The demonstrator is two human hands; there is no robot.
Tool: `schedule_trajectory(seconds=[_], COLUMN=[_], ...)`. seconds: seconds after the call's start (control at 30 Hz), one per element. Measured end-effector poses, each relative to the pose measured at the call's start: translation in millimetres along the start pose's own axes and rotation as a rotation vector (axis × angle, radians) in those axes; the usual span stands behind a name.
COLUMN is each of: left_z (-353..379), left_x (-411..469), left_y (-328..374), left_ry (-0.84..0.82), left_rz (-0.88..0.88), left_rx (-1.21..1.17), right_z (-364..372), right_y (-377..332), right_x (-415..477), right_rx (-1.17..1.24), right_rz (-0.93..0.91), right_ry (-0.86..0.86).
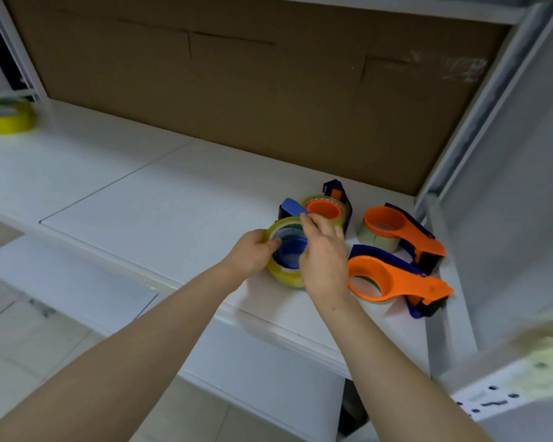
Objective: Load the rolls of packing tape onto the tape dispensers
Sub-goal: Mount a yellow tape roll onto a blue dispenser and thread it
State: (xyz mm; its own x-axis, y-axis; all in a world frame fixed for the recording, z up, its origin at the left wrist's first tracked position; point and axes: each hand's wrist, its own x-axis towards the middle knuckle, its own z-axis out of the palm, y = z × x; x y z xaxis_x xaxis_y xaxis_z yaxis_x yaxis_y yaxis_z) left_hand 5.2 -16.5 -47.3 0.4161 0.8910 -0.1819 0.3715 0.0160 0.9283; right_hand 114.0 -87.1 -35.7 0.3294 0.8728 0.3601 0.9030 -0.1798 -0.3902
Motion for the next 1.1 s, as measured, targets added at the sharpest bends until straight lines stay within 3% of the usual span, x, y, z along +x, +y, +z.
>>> schedule_trajectory(seconds=[0.1,0.27,0.37,0.47,0.57,0.67,0.77,0.83,1.0,1.1], left_z=[3.8,4.8,7.0,15.2,19.2,18.0,10.9,3.6,-8.0,-13.0], left_x=[3.9,12.2,18.2,15.4,10.3,5.5,-3.4,-9.7,-22.5,-29.3], left_y=[11.3,21.0,18.7,12.4,7.2,14.7,23.1,25.8,44.7,49.3], left_ry=[0.062,0.059,0.038,0.055,0.106,0.073,0.053,0.082,0.171,0.025], left_rz=[0.026,-0.008,-0.061,-0.086,-0.140,-0.217,-0.257,-0.278,-0.283,-0.281], left_rx=[0.274,0.453,0.530,0.750,0.754,0.539,-0.013,-0.251,-0.613,-0.709], right_z=[-11.8,-18.0,-12.2,-5.9,-4.6,-10.6,-18.3,-20.2,-19.3,-11.2], right_y=[5.7,12.2,18.3,23.7,21.4,18.7,15.7,12.5,6.6,1.5], right_x=[3.5,7.8,5.8,6.2,6.9,12.6,22.0,25.8,21.3,17.2], right_rx=[-0.219,-0.143,-0.203,-0.153,-0.055,-0.066,-0.114,-0.057,0.335,0.608], right_rz=[0.013,0.049,0.019,0.072,0.093,0.075,0.075,0.102,0.216,0.303], right_ry=[-0.071,-0.247,-0.221,-0.249,-0.263,-0.298,-0.329,-0.306,-0.243,-0.234])
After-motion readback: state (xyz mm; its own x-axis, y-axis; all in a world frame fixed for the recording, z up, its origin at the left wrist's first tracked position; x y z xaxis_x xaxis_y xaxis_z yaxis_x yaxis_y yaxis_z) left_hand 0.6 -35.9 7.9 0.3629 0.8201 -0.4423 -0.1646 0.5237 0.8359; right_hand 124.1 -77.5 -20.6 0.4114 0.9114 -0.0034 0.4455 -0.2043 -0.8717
